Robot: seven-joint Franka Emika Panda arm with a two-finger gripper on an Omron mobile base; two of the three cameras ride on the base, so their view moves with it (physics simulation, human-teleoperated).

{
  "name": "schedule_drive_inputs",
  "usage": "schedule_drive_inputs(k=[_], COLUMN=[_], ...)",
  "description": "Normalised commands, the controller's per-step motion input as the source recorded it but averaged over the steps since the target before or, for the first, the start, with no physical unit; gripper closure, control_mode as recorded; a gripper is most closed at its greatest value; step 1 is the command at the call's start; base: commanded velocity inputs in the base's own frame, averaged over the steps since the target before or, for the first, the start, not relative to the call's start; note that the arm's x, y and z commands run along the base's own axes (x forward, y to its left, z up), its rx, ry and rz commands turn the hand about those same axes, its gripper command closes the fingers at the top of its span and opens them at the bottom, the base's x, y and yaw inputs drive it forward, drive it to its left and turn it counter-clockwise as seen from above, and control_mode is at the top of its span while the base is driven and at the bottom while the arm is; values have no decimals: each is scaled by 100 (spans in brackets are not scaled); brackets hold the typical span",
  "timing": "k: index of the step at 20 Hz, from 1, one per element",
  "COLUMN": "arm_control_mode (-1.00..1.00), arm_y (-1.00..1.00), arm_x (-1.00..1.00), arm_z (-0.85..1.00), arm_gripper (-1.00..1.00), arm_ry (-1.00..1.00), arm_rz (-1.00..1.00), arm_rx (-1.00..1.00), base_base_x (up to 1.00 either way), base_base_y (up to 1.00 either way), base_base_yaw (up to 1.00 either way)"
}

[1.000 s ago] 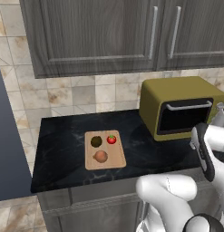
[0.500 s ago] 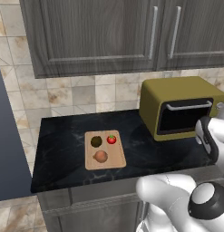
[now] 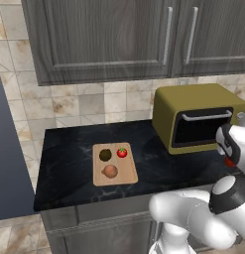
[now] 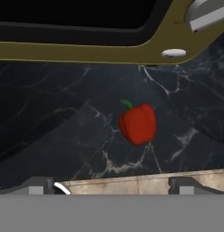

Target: Place the avocado, onion, tomato, and bell pepper on the cutting board.

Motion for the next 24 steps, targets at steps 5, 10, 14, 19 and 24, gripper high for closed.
schedule_drive_inputs(k=[5,10,14,19,24], arm_control_mode=[-100,-100,-100,-100,-100], arm_y=[-20,-19,-21,-19,-10], arm_x=[27,26,20,17,11], arm_z=[-15,-26,-34,-27,-25], arm_gripper=[-100,-100,-100,-100,-100], arm_ry=[7,8,6,4,1], arm_rz=[0,0,0,0,0], arm_rx=[0,0,0,0,0], base_base_x=[0,0,0,0,0], base_base_y=[0,0,0,0,0], base_base_yaw=[0,0,0,0,0])
